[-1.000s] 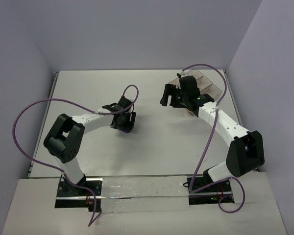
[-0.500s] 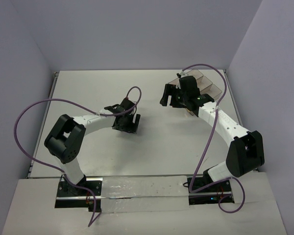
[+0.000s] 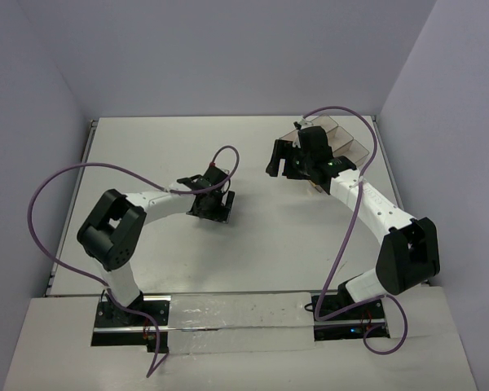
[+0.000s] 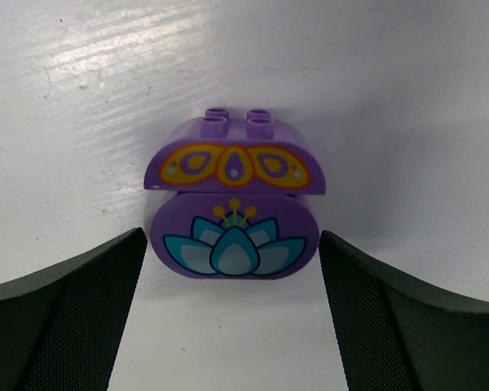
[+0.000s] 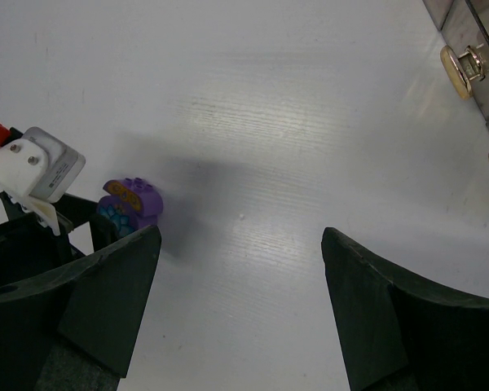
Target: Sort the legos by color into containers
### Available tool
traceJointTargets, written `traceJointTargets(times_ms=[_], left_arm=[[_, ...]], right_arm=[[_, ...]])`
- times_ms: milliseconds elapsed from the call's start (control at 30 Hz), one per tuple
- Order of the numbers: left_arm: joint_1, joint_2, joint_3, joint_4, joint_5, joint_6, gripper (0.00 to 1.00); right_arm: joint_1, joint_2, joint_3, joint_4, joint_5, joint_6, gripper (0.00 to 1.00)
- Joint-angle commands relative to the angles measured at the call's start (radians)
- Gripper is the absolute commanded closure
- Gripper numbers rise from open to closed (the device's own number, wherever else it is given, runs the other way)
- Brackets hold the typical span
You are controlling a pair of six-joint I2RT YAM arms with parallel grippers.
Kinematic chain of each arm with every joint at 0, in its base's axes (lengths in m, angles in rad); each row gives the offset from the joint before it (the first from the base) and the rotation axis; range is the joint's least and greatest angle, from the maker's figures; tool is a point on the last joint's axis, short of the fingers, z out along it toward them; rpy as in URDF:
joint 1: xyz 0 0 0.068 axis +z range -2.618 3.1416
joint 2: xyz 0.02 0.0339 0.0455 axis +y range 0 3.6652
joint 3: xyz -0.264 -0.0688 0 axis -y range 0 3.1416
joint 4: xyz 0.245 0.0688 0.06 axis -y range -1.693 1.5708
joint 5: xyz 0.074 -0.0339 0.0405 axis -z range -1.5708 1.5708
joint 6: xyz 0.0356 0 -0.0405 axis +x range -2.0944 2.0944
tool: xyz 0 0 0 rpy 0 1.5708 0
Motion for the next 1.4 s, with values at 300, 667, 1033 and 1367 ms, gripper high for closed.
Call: traceJointTargets(times_ms=[300,667,1033,1367], left_arm=[[-0.004,0.058,0.097,0.061,-0.013,0.011,0.12],[-0.005,0.063,0.101,0.041,-0.025,0.007,0.2],[-0.005,0.024,0.045,0.047,-0.02,-0.011,0.14],[-0.005,0.019,0.053,0.053,-0.03,-0.012,0.53]], right_arm=[[-0.006,-0.016,0.012,0.02,-0.002,-0.007,0.13],[-0.004,-0.011,0.019,0.02,-0.008,-0.007,0.13],[-0.004,-0.004,0.018,0.023,-0.014,-0.004,0.13],[-0.005,-0.011,0.015,0.022,-0.013,-0.003,0.13]])
